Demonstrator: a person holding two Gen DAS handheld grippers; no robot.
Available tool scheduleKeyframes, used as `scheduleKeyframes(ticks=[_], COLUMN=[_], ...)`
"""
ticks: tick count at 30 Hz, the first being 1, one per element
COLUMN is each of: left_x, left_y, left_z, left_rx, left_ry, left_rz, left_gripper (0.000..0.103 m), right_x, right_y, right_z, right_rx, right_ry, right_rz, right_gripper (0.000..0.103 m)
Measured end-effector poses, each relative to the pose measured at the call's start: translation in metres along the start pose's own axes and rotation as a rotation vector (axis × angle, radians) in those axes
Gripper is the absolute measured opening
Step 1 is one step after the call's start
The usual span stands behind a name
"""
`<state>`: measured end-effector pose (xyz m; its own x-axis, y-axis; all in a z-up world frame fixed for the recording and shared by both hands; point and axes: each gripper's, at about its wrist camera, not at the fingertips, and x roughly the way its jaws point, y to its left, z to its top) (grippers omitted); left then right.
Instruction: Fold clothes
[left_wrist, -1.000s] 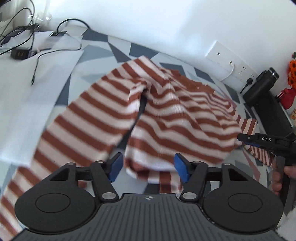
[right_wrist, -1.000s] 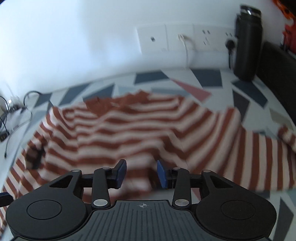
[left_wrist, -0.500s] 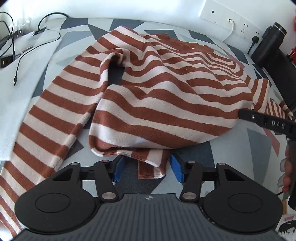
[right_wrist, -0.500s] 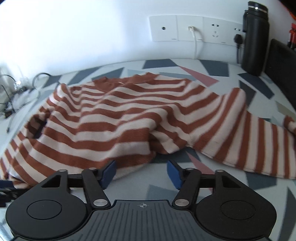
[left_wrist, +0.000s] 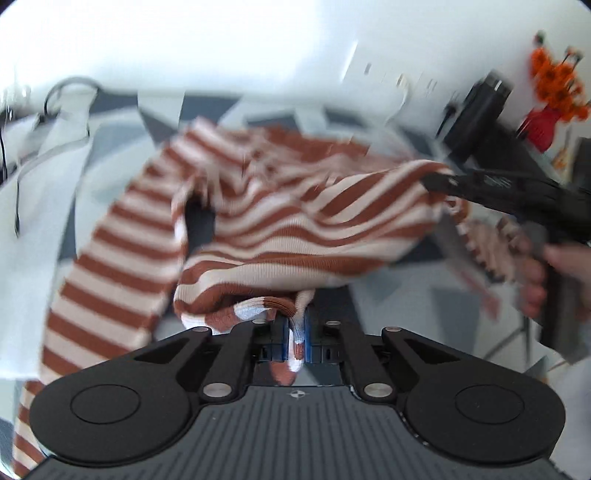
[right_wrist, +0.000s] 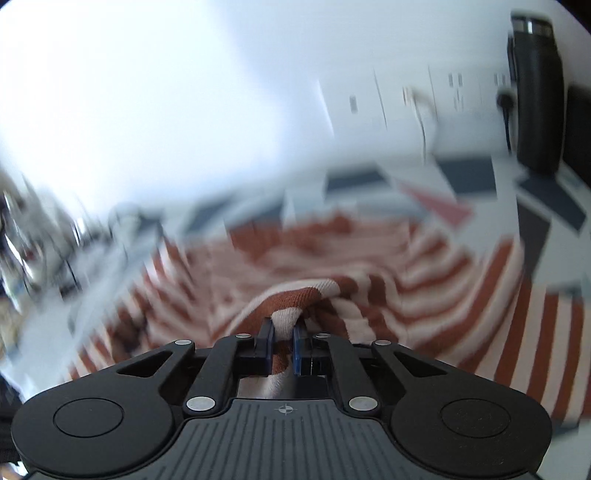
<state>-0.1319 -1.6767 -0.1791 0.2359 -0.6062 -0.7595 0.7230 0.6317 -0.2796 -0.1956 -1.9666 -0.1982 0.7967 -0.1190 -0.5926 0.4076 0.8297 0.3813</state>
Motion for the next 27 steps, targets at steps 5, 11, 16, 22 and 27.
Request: scheduleKeyframes(ticks=[5, 11, 16, 22, 27], left_x=[0.013, 0.035, 0.033, 0.033, 0.036], left_y=[0.029, 0.055, 0.063, 0.071, 0.067], left_z=[0.016, 0.025, 0.029, 0.030, 0.027], left_rx=[-0.128, -0.259, -0.272, -0.305, -0.294], left_ry=[-0.027, 0.002, -0.027, -0.035, -0.026], left_rz=[-0.002, -0.017, -0.009, 0.019, 0.039], left_gripper=[0.008, 0.008, 0.008, 0.008, 0.008], right_x=[0.045, 0.066, 0.017, 0.028, 0.065], right_y=[0.011, 0.020, 0.011, -0.007, -0.010], right_z=[0.042, 0.033, -0.005, -0.043, -0.041], right_rx=[0.047, 0.073, 0.054, 0.063, 0.070], right_ry=[-0.067, -0.017, -0.031, 0.084, 0.076], right_rz=[-0.011, -0.054, -0.112, -0.213, -0.277], right_gripper=[0.029, 0.044, 0.052, 0.038, 0.036])
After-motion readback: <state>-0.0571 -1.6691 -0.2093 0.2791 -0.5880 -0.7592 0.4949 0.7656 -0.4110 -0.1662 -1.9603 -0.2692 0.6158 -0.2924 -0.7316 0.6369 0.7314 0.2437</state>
